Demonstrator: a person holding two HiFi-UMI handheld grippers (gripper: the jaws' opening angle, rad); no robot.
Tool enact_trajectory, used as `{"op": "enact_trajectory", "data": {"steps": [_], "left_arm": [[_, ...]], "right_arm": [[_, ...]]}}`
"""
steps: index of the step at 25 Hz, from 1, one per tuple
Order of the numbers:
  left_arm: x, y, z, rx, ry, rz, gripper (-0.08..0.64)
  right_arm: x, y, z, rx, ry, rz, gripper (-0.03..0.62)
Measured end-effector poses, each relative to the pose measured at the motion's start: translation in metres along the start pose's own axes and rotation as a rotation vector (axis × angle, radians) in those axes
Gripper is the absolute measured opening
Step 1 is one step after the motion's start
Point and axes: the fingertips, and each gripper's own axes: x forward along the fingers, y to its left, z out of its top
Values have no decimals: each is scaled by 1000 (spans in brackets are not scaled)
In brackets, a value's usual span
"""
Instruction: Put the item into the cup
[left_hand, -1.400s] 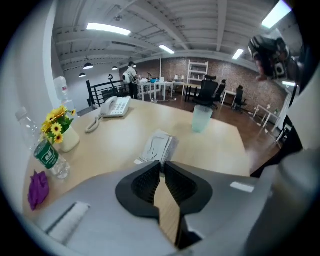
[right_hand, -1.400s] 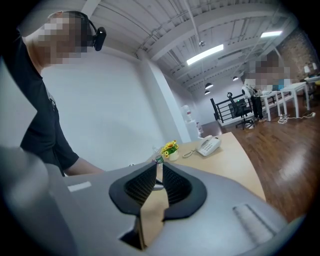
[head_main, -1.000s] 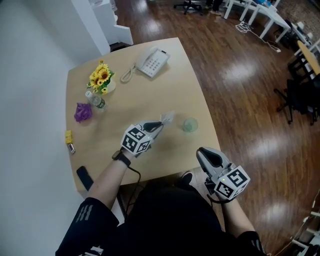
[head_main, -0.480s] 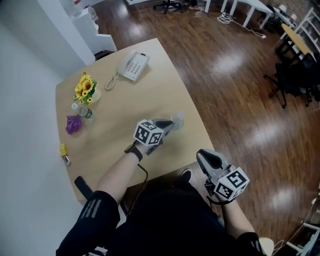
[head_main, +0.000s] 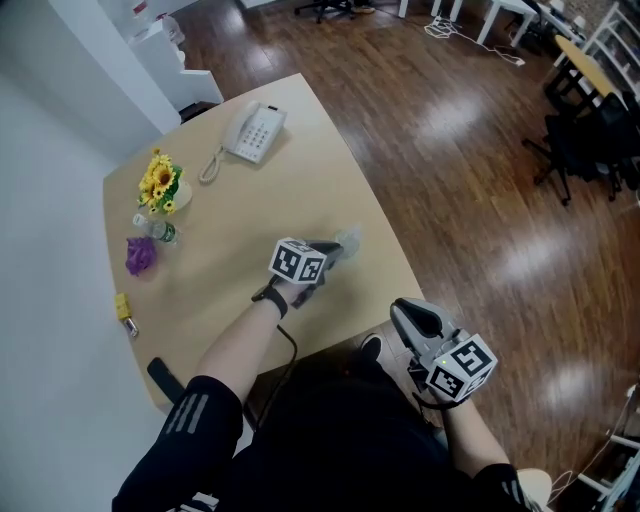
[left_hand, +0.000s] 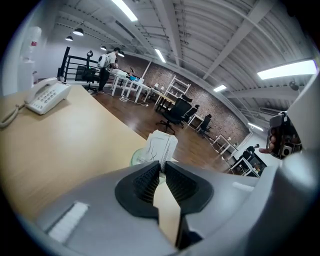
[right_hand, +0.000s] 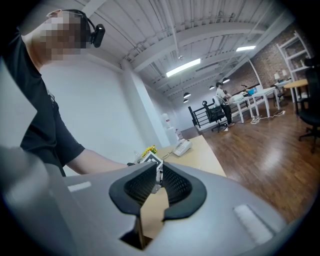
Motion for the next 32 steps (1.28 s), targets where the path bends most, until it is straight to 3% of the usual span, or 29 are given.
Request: {"op": "enact_trajectory", "data": {"steps": [5, 10, 12, 15, 19, 23, 28, 32], "left_arm": [[8, 2, -7, 2, 42, -8, 74], [1, 7, 1, 44, 36, 47, 83], [-6, 3, 9, 112, 29, 77, 103], [-9, -9, 22, 279, 47, 109, 157], [1, -24, 33, 425, 85, 120, 158], [15, -22, 25, 550, 186, 177, 142], [20, -13, 26, 558, 190, 227, 35], [15, -7, 25, 520, 175, 234, 9]], "right_arm": [[2, 0, 1, -1, 3, 9, 46], [5, 0, 3, -4, 1, 17, 46], [6, 0, 4, -5, 1, 20, 45], [7, -1, 3, -2, 7, 19, 46], [9, 0, 1, -2, 10, 26, 44], [9, 0, 0, 0, 11, 25, 46], [4, -5, -3, 11, 12, 12, 45], [2, -8, -5, 19, 13, 6, 45]]}}
